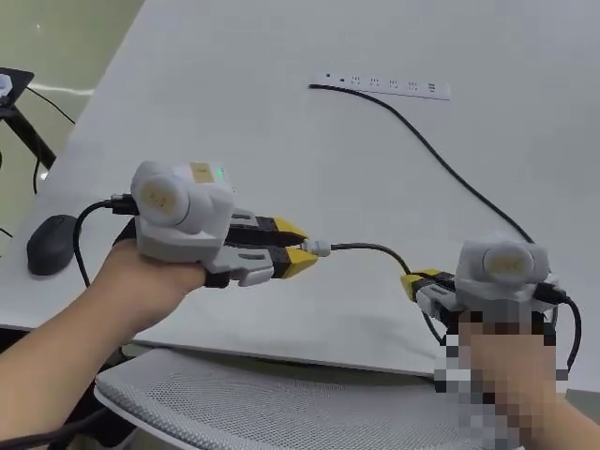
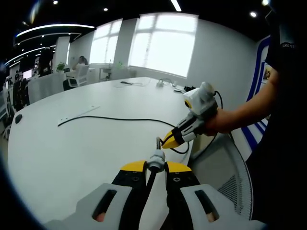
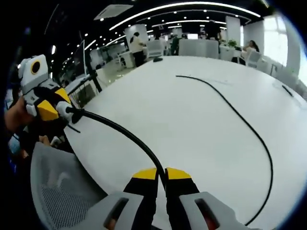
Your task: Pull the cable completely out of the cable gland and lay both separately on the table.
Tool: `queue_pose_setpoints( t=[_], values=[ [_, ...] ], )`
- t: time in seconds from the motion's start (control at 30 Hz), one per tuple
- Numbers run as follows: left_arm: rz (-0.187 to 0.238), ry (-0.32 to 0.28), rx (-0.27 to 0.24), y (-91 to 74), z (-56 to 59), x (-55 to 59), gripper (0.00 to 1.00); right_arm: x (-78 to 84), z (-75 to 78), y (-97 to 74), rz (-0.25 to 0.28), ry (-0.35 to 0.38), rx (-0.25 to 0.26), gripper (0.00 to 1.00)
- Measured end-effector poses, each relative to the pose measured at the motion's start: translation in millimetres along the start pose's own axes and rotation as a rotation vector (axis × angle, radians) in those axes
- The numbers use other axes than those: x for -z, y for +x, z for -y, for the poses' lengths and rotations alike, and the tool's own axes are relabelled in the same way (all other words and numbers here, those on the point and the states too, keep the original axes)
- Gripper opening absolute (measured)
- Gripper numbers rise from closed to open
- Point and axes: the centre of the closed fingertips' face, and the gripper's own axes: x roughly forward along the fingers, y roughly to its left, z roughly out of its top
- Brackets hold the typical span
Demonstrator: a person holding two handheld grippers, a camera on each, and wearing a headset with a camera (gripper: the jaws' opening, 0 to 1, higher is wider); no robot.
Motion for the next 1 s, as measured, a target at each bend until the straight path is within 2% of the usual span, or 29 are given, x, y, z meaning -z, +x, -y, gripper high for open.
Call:
queue_pose_setpoints(
  t=[0.07, 0.1, 0.37, 0.5, 0.87, 1.0],
  values=[
    [0.001, 0.003, -0.003, 0.4, -0.2, -0.5, 0.15, 4.5, 3.0, 1.3, -0.012, 0.048, 0.001, 0.0],
    [0.002, 0.002, -0.001, 0.6, 0.1, -0.5, 0.15, 5.1, 2.8, 1.2, -0.016, 0.045, 0.0, 0.0],
    [-0.004, 0.0, -0.003, 1.5, 0.2, 2.1, 0.15, 3.1, 2.5, -1.0, 0.006, -0.042, 0.009, 0.01],
    [-0.002, -0.004, -0.006, 2.0, 0.3, 1.5, 0.15, 3.2, 4.5, -2.9, 0.004, -0.043, 0.01, 0.02],
    [-0.008, -0.012, -0.01, 4.5, -2.3, -0.6, 0.15, -4.0, 9.9, -9.2, 0.023, -0.101, 0.008, 0.03],
    [-0.005, -0.025, -0.021, 5.1, -4.8, -2.5, 0.15, -7.0, 5.8, -14.0, 0.036, -0.129, -0.011, 0.1]
  ],
)
